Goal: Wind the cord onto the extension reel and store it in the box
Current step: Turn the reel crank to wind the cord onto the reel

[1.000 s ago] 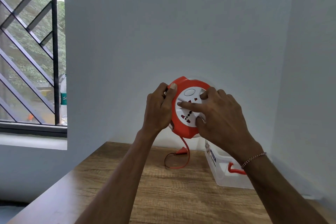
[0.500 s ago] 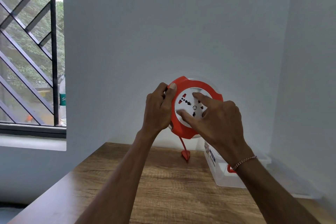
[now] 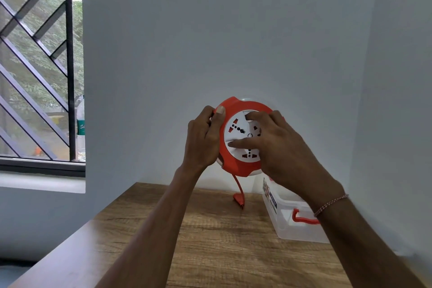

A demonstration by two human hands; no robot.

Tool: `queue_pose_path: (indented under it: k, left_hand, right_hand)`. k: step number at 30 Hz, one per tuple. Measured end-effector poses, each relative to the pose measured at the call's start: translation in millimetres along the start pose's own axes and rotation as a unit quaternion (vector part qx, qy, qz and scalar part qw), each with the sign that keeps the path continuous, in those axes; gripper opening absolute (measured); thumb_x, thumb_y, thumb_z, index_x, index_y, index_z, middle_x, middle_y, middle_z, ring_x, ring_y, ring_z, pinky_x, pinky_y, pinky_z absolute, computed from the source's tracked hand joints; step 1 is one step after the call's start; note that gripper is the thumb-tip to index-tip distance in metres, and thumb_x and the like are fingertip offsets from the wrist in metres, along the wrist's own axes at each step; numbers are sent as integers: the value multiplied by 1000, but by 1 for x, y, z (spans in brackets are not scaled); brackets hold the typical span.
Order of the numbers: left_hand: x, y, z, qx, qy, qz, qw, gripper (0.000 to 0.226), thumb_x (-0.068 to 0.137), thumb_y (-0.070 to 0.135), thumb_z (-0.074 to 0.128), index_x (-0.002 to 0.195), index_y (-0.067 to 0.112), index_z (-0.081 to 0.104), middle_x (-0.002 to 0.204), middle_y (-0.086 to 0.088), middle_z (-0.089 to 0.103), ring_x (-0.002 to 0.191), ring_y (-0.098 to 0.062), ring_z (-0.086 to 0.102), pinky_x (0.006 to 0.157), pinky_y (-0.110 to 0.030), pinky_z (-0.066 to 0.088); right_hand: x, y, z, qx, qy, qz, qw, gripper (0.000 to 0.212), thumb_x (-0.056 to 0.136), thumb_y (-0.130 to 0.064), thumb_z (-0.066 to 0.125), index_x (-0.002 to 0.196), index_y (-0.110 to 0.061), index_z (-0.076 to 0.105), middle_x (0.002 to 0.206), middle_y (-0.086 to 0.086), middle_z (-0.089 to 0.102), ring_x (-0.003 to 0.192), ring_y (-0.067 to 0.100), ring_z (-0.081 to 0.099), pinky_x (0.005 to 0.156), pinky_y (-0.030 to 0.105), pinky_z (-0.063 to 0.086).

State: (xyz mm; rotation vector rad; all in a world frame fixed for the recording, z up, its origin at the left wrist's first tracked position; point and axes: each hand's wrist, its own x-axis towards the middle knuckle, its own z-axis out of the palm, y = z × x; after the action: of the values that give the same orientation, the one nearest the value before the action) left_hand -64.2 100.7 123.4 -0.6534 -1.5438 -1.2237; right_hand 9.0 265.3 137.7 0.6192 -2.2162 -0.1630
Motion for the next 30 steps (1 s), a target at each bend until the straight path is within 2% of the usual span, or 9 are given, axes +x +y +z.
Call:
queue_pose_path:
  k: [4, 7, 10, 14, 17, 22, 27, 30]
  left_hand:
    - [1, -2, -1, -1, 4, 6, 1000, 17, 98, 40, 43, 86, 36, 53, 77, 32, 66, 67, -1, 69, 54, -11, 52]
    - [0, -5, 0, 9, 1, 9, 1000, 17, 98, 40, 43, 90, 30, 55, 73, 27, 66, 67, -1, 69, 53, -10, 50]
    - [0, -6, 1, 16, -4, 14, 1000, 23, 98, 40, 44, 93, 22, 57, 77, 22, 66, 67, -1, 69, 53, -10, 51]
    - [0, -6, 0, 21, -5, 12, 1000, 24, 98, 41, 44, 94, 22, 58, 79, 21, 66, 68, -2, 69, 54, -12, 53]
    - [0, -6, 0, 31, 1, 5, 1000, 28, 97, 43, 42, 94, 20, 59, 79, 16, 67, 66, -8, 69, 55, -19, 57]
    - [0, -6, 0, 13, 0, -2, 1000, 31, 97, 42, 42, 95, 16, 60, 78, 15, 68, 65, -7, 70, 54, -17, 56]
    - [0, -5, 3, 14, 10, 1, 1000, 32, 98, 42, 42, 92, 15, 59, 73, 9, 68, 60, -9, 68, 53, -26, 58]
    - [-1, -4, 5, 9, 4, 8, 1000, 31, 98, 42, 42, 93, 17, 59, 75, 15, 68, 65, -7, 69, 55, -22, 58]
  right_hand:
    - [0, -2, 3, -65, 4, 12, 998, 60, 65, -40, 80, 121, -42, 60, 134, 11, 53, 117, 38, 48, 94, 50, 43]
    - [0, 1, 7, -59, 5, 22, 998, 60, 61, -42, 82, 118, -42, 63, 126, 12, 58, 106, 37, 53, 87, 47, 46]
    - [-2, 2, 9, -48, 13, 18, 999, 61, 56, -43, 84, 115, -40, 66, 120, 13, 62, 98, 37, 58, 84, 46, 48]
    - [-3, 4, 11, -28, 44, 20, 998, 57, 64, -39, 83, 117, -40, 64, 115, 15, 64, 95, 34, 61, 81, 45, 49]
    - [-3, 5, 14, -10, 62, 31, 998, 55, 70, -39, 78, 122, -41, 60, 116, 14, 63, 97, 32, 61, 82, 45, 50]
    - [-4, 4, 20, 35, 111, 70, 991, 54, 74, -47, 71, 126, -40, 57, 111, 12, 66, 92, 28, 64, 80, 41, 53]
    - [-3, 0, 24, 82, 176, 116, 974, 64, 75, -66, 60, 126, -28, 59, 102, 9, 72, 80, 25, 68, 76, 36, 55]
    - [-1, -5, 24, 115, 198, 154, 961, 72, 76, -73, 53, 121, -19, 63, 104, 7, 73, 77, 26, 70, 73, 33, 57]
